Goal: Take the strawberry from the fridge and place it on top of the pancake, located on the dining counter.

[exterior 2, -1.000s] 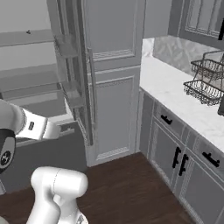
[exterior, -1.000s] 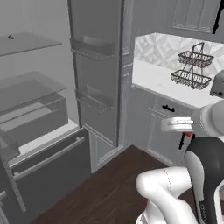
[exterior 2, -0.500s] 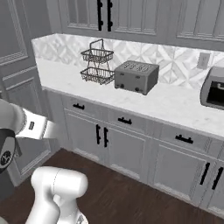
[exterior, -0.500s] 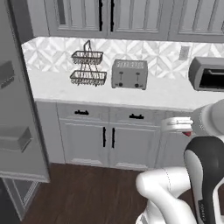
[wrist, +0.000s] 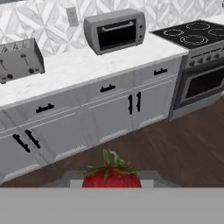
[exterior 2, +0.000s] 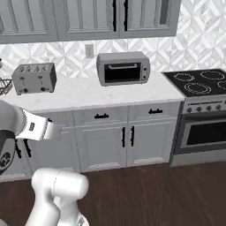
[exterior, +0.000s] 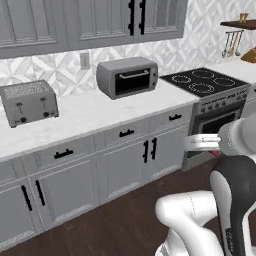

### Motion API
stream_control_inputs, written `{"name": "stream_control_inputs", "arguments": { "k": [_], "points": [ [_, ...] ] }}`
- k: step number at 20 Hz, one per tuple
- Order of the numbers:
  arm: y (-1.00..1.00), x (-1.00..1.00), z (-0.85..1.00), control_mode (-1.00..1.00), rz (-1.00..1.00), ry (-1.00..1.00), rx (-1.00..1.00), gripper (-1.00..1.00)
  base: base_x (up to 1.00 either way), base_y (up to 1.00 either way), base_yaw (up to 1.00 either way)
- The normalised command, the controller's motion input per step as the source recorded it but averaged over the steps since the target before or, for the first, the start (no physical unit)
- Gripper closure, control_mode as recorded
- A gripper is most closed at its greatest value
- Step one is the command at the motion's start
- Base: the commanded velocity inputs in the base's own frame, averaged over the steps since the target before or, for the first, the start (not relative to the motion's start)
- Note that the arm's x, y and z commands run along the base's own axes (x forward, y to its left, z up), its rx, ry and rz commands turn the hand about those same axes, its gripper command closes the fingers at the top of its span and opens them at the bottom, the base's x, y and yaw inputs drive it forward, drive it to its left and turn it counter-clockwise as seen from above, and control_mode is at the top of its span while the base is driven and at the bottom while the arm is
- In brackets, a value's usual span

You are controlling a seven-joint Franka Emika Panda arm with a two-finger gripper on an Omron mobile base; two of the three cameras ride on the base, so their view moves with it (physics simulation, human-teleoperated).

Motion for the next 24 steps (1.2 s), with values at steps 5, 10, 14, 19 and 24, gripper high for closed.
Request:
{"name": "stream_control_inputs", "arguments": {
  "k": [5, 10, 14, 19, 24],
  "points": [
    [0.00, 0.00, 0.00, 1.00, 0.00, 0.00, 0.00, 1.00, 0.00, 0.00, -1.00],
    [0.00, 0.00, 0.00, 1.00, 0.00, 0.00, 0.00, 1.00, 0.00, 0.00, -1.00],
    [0.00, 0.00, 0.00, 1.00, 0.00, 0.00, 0.00, 1.00, 0.00, 0.00, -0.98],
    [0.00, 0.00, 0.00, 1.00, 0.00, 0.00, 0.00, 1.00, 0.17, -0.03, -0.85],
    [0.00, 0.00, 0.00, 1.00, 0.00, 0.00, 0.00, 1.00, 0.75, -0.27, -0.52]
  ]
}}
